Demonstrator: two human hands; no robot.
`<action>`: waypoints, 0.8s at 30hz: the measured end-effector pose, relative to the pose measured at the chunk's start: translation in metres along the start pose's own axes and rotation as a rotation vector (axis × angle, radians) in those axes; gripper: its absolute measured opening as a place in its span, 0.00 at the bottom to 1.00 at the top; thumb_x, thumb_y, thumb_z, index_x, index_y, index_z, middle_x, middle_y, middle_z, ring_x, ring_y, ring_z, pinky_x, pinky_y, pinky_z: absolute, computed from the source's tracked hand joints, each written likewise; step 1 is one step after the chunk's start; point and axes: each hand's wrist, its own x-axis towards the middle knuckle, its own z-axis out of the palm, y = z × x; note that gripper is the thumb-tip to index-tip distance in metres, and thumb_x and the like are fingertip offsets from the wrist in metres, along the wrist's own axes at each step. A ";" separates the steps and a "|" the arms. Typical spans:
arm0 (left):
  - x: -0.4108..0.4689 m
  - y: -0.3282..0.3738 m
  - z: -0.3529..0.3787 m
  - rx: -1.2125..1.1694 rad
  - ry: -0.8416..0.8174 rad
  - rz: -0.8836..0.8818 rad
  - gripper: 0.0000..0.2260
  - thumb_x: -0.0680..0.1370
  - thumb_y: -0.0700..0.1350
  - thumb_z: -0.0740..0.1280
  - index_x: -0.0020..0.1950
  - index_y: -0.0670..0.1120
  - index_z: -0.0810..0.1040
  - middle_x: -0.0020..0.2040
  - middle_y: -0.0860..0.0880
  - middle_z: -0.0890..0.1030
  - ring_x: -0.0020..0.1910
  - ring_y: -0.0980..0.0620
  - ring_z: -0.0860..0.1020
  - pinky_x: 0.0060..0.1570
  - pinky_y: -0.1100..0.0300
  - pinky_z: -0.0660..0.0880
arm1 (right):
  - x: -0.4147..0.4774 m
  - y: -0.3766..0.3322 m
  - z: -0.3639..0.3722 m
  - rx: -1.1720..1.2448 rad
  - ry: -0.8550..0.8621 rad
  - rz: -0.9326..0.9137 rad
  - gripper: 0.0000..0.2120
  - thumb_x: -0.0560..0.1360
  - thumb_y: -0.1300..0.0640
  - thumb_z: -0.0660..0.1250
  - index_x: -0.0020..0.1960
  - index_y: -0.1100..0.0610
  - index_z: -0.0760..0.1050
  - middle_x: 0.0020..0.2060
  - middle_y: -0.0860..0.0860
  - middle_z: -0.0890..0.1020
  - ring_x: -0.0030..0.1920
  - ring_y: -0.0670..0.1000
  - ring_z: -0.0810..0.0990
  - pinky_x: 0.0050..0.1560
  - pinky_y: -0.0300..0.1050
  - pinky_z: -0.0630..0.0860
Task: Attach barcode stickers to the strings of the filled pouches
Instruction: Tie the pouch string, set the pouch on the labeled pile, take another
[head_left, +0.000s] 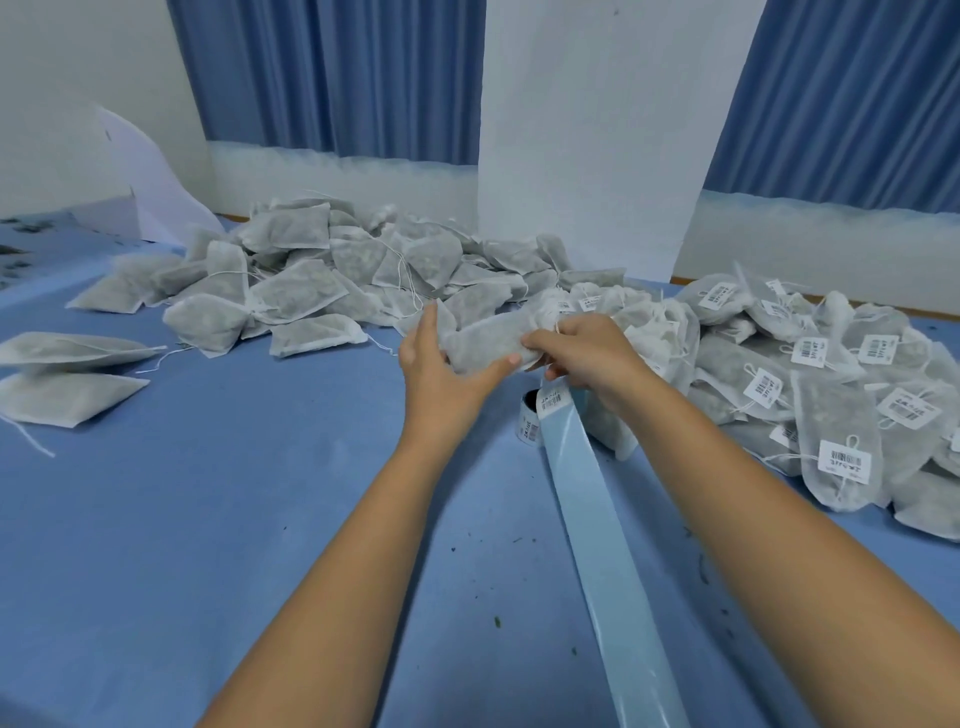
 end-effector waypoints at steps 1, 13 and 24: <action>-0.001 -0.001 -0.001 0.079 -0.007 0.073 0.42 0.69 0.50 0.80 0.78 0.54 0.61 0.75 0.51 0.58 0.71 0.55 0.65 0.67 0.66 0.64 | -0.002 -0.001 0.000 -0.017 -0.020 -0.007 0.15 0.73 0.55 0.72 0.31 0.56 0.72 0.25 0.46 0.81 0.24 0.43 0.77 0.24 0.32 0.67; -0.005 -0.004 -0.005 0.302 -0.094 0.070 0.11 0.81 0.50 0.64 0.46 0.44 0.79 0.37 0.52 0.77 0.37 0.53 0.73 0.34 0.70 0.67 | -0.025 0.007 -0.012 -0.099 -0.119 -0.163 0.11 0.73 0.44 0.72 0.44 0.52 0.84 0.36 0.46 0.86 0.37 0.40 0.82 0.39 0.35 0.77; -0.010 -0.001 -0.002 0.333 -0.162 0.092 0.13 0.80 0.49 0.65 0.37 0.49 0.71 0.31 0.55 0.71 0.28 0.60 0.67 0.29 0.66 0.63 | -0.030 0.016 -0.008 -0.114 0.004 -0.189 0.06 0.75 0.53 0.71 0.42 0.54 0.84 0.34 0.51 0.84 0.30 0.43 0.75 0.38 0.38 0.74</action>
